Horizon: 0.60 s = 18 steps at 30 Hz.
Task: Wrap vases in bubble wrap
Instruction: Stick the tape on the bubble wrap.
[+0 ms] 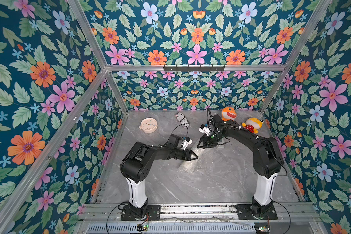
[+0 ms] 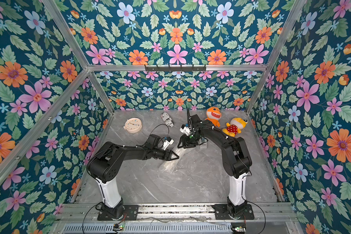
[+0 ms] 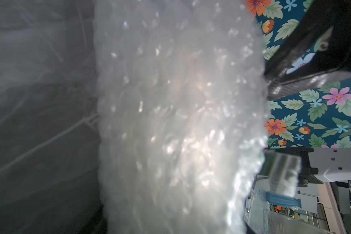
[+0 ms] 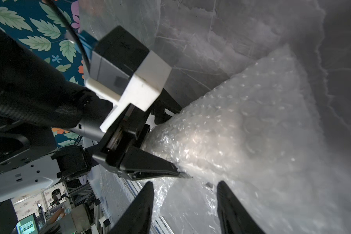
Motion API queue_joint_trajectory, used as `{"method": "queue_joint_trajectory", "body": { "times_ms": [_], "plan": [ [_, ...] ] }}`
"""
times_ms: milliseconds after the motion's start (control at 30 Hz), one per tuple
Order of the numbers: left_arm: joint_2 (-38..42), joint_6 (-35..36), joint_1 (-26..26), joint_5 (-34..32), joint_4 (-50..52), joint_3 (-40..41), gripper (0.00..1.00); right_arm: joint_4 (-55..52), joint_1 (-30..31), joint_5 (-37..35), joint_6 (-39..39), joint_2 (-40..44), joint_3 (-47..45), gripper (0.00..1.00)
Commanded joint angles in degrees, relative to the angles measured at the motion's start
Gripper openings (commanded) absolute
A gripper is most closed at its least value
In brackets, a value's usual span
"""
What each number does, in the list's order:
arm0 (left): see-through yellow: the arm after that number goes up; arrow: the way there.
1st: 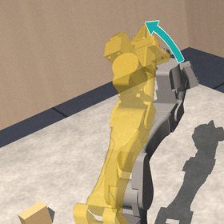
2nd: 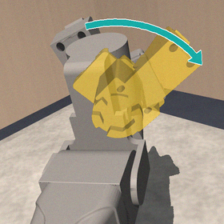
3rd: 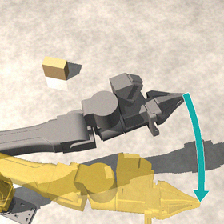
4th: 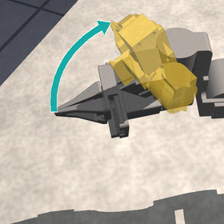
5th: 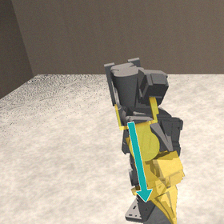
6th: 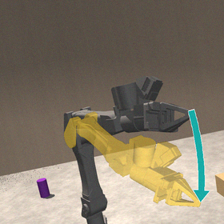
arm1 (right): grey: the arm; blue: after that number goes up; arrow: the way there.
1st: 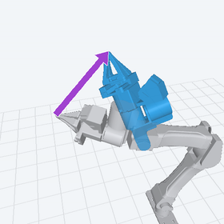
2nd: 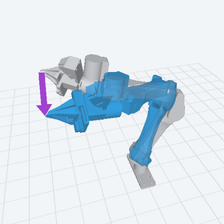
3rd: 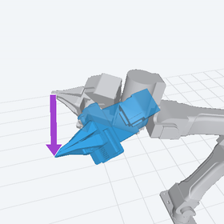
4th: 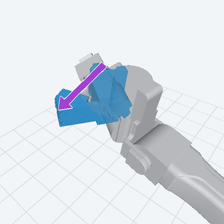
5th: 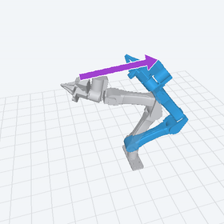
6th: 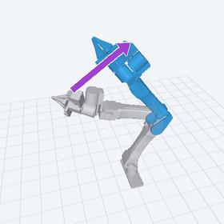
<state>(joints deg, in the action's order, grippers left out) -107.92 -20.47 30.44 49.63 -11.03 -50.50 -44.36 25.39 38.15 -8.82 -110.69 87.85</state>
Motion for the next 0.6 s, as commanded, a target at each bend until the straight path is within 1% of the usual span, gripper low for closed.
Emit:
{"method": "queue_joint_trajectory", "body": {
  "times_ms": [0,200,333,433,567],
  "plan": [
    [-0.6,0.2,0.1,-2.1,6.8,0.4,0.0,0.6,0.0,-0.1,0.0,2.2,-1.7,0.52],
    [-0.5,0.3,0.1,-2.1,6.9,0.6,0.0,7.8,0.0,1.7,-3.1,7.8,-10.4,0.52],
    [-0.4,0.2,0.1,-2.0,6.9,0.5,0.0,16.1,-0.6,3.2,-6.1,12.1,-17.6,0.53],
    [-0.4,0.2,0.1,-2.0,6.9,0.4,0.0,22.5,-1.1,5.6,-8.8,14.0,-22.1,0.55],
    [-0.4,0.2,0.1,-2.0,7.1,0.4,0.0,29.1,-1.2,9.5,-11.3,13.5,-25.5,0.63]
  ]
}}
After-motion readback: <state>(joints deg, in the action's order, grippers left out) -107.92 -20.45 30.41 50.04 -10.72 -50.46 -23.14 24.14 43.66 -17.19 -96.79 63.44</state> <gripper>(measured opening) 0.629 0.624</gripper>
